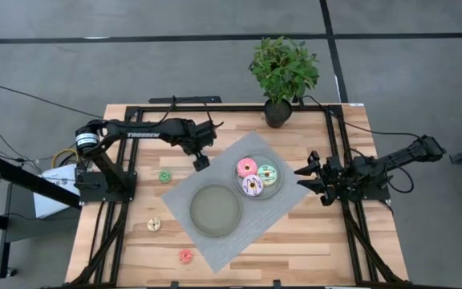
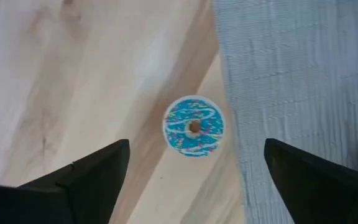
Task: Pick & Place donuts
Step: Put the small blue donut on the dark gray plate
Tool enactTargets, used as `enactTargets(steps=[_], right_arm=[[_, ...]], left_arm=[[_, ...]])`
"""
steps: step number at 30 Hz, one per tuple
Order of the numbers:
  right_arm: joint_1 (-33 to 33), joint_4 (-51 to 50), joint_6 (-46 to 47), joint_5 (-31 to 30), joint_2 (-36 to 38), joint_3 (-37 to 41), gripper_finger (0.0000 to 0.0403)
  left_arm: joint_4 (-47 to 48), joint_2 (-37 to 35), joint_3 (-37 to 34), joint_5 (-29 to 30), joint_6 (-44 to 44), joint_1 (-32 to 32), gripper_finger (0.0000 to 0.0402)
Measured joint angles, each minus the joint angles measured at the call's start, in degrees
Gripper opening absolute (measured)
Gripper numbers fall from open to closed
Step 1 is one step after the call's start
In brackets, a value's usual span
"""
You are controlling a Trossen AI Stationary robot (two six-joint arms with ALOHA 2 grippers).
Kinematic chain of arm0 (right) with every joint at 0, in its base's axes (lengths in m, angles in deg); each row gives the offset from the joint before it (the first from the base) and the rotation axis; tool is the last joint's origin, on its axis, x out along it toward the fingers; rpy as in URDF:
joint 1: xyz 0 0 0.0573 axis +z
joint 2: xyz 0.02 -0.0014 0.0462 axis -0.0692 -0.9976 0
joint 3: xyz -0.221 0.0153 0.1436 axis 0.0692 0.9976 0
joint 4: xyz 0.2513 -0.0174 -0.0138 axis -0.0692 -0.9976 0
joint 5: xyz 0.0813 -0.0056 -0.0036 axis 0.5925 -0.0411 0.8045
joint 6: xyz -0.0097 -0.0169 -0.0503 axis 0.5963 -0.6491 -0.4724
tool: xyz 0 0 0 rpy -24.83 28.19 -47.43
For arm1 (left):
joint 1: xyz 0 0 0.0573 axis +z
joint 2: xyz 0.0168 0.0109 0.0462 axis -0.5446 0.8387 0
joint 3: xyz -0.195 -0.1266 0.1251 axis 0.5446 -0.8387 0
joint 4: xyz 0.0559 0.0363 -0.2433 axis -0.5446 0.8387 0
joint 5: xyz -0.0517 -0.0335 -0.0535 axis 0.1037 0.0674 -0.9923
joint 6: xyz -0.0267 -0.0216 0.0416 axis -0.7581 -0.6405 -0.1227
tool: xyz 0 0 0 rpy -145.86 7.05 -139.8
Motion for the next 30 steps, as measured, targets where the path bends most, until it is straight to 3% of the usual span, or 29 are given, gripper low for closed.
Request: enactTargets(steps=[7,16,30], right_arm=[[0.00,-0.02,0.03,0.00,0.00,0.00,0.0162],[0.00,-0.02,0.08,0.00,0.00,0.02,0.0162],[-0.07,-0.73,1.58,0.07,-0.07,0.02,0.0162]], left_arm=[[0.00,0.00,-0.04,-2.26,-1.37,-0.09,0.0371],[-2.48,0.00,-0.44,2.75,-5.72,-0.07,0.0371],[-2.65,4.96,-0.37,2.35,-13.19,-0.35,0.0371]])
